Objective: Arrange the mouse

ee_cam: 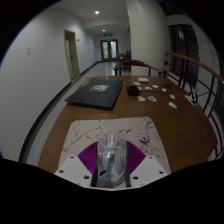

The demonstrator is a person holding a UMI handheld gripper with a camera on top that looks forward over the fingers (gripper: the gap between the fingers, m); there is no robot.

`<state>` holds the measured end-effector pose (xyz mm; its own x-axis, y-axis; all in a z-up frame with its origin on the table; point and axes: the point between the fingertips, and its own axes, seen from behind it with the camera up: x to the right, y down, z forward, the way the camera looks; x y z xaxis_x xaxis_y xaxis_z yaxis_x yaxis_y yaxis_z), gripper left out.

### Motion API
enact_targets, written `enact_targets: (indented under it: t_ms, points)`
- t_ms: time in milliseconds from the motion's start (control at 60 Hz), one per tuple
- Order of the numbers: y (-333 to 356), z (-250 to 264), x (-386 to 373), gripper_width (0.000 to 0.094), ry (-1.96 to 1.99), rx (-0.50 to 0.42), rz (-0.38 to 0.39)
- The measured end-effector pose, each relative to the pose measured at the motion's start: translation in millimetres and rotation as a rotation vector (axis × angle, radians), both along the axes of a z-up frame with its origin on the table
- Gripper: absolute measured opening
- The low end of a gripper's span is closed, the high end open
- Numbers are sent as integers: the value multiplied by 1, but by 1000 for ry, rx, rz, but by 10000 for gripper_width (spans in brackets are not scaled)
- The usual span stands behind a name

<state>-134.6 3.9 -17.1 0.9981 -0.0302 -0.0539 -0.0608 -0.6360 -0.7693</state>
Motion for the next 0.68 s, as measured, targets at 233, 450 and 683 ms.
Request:
enact_targets:
  t_ms: [233, 450, 683]
  points:
    - [-24, 13, -9, 832, -47, -29, 48]
    - [-129, 60, -20, 851, -69, 21, 11]
    - [-212, 59, -46, 856, -102, -17, 4]
